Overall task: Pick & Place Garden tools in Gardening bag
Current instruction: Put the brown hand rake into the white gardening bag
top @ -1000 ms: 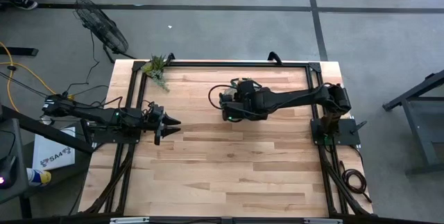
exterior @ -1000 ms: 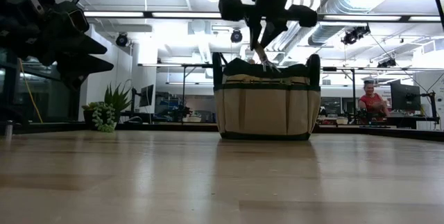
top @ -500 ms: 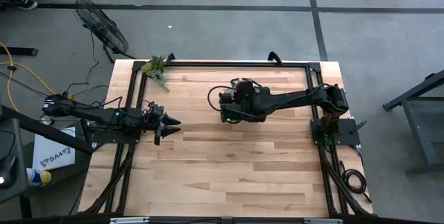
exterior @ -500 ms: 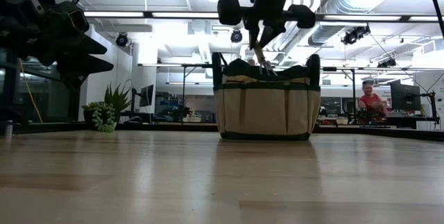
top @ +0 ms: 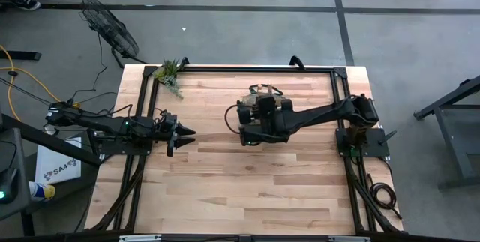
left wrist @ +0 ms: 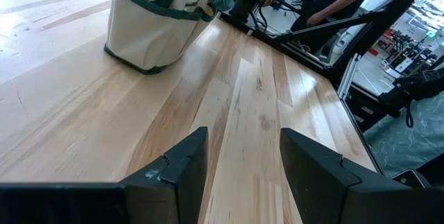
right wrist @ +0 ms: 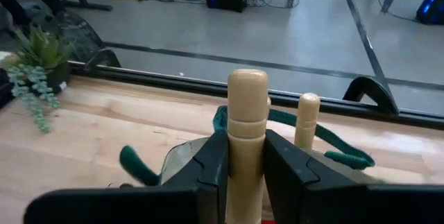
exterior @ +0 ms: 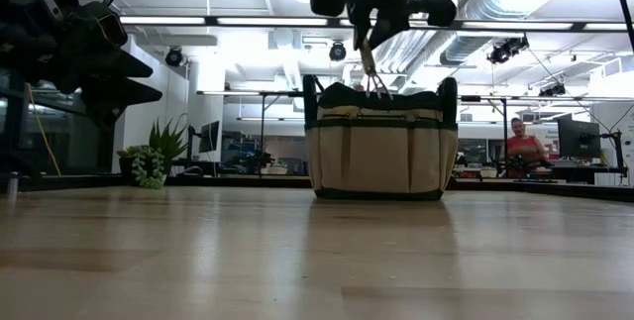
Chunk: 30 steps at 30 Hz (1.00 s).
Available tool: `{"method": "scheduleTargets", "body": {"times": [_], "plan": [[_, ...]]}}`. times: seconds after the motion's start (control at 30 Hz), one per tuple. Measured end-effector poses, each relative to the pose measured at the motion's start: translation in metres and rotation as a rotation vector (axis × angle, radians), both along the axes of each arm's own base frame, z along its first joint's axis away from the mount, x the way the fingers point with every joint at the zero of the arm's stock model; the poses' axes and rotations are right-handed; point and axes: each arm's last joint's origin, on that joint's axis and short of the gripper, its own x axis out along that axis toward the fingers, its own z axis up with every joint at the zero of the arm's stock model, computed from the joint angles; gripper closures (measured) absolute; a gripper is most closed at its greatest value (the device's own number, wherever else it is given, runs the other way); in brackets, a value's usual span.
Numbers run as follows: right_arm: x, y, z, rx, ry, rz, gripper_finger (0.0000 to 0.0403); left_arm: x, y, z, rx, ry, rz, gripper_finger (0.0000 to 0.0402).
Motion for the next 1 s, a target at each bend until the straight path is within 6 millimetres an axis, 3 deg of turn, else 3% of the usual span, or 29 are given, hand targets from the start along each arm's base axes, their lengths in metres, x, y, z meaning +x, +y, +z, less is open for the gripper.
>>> {"method": "scheduleTargets", "body": {"times": [0.5, 1.0], "plan": [[-0.008, 0.013, -0.015, 0.021, 0.006, -0.059, 0.0347, 0.0, 0.0, 0.0, 0.0, 0.001, 0.0, 0.0227], [-0.003, 0.0, -0.02, -0.021, -0.002, -0.09, 0.0347, 0.0, 0.0, 0.0, 0.001, 0.001, 0.001, 0.0227]]}}
